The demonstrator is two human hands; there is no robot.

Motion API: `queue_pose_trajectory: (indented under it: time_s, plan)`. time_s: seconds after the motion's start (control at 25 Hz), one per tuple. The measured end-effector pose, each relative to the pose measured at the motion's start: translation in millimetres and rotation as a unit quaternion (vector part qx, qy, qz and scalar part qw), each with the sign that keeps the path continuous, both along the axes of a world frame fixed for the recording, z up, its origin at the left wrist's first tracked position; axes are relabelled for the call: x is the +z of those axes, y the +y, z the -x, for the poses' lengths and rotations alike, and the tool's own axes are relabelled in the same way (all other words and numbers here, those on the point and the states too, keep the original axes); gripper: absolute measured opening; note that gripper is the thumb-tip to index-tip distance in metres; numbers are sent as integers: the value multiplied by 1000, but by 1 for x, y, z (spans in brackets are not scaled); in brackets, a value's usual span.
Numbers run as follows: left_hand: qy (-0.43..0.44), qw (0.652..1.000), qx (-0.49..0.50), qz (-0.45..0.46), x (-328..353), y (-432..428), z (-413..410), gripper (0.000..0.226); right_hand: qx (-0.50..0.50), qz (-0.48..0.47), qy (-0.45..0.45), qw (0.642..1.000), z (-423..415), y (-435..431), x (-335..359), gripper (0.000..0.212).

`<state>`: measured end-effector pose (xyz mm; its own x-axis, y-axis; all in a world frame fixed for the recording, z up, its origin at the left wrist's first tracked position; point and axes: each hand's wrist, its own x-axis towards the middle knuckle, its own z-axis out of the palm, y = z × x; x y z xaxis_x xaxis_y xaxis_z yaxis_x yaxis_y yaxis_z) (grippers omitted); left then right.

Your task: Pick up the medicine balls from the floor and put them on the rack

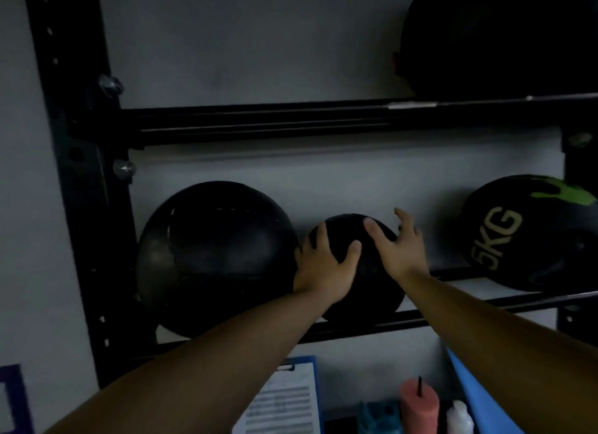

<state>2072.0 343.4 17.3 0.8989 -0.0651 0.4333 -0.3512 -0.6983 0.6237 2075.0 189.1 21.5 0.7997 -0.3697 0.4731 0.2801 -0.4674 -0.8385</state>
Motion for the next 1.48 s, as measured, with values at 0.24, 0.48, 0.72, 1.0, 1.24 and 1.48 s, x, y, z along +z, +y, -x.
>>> queue_pose_trajectory:
  time_s: [0.24, 0.48, 0.72, 1.0, 1.24, 1.48]
  plan:
    - [-79, 984, 81, -140, -8, -10, -54, 83, 1, 129, 24, 991, -88, 1, 10, 75]
    - [-80, 967, 70, -230, -5, -10, -38, 87, 31, 134, 7, 990, -66, -12, 4, 75]
    - [-50, 974, -89, -203, 17, 47, 12, 74, 2, 368, 107, 924, 3, -31, 23, 77]
    - [-107, 963, -177, -174, 68, 137, 78, 29, -162, 412, 186, 877, 148, -55, 36, 75]
    - [-96, 946, -220, -218, 42, 162, 141, 34, -200, 388, 219, 872, 285, 10, 14, 64]
    - [-74, 918, -305, -243, 21, 139, 230, 53, -240, 413, 249, 843, 418, 48, 4, 63]
